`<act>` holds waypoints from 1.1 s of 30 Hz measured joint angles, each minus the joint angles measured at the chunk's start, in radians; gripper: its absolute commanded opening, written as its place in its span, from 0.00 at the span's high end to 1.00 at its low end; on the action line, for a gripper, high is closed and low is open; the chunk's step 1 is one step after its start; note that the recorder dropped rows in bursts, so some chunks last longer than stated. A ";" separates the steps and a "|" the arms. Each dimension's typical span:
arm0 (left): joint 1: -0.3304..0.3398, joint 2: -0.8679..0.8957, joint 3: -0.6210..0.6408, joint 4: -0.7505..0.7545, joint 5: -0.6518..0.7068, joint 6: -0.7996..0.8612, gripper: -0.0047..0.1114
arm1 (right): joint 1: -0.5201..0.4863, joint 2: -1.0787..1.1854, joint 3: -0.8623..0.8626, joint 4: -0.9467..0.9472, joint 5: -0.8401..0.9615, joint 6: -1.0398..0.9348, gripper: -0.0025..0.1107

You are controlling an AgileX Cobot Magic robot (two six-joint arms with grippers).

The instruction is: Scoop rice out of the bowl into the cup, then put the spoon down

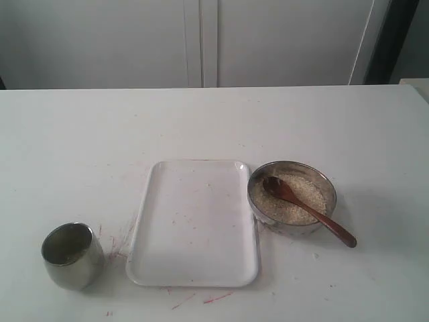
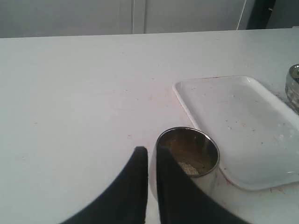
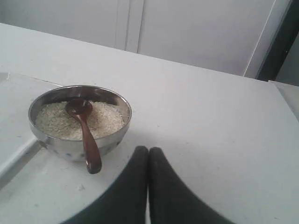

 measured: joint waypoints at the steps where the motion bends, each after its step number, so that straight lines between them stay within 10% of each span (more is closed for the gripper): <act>1: 0.000 0.000 0.000 0.000 0.000 0.000 0.84 | 0.000 0.000 0.000 0.000 0.000 0.000 0.98; 33: 0.000 0.000 0.000 0.000 0.000 0.000 0.84 | 0.000 0.000 0.000 0.219 -0.241 0.454 0.98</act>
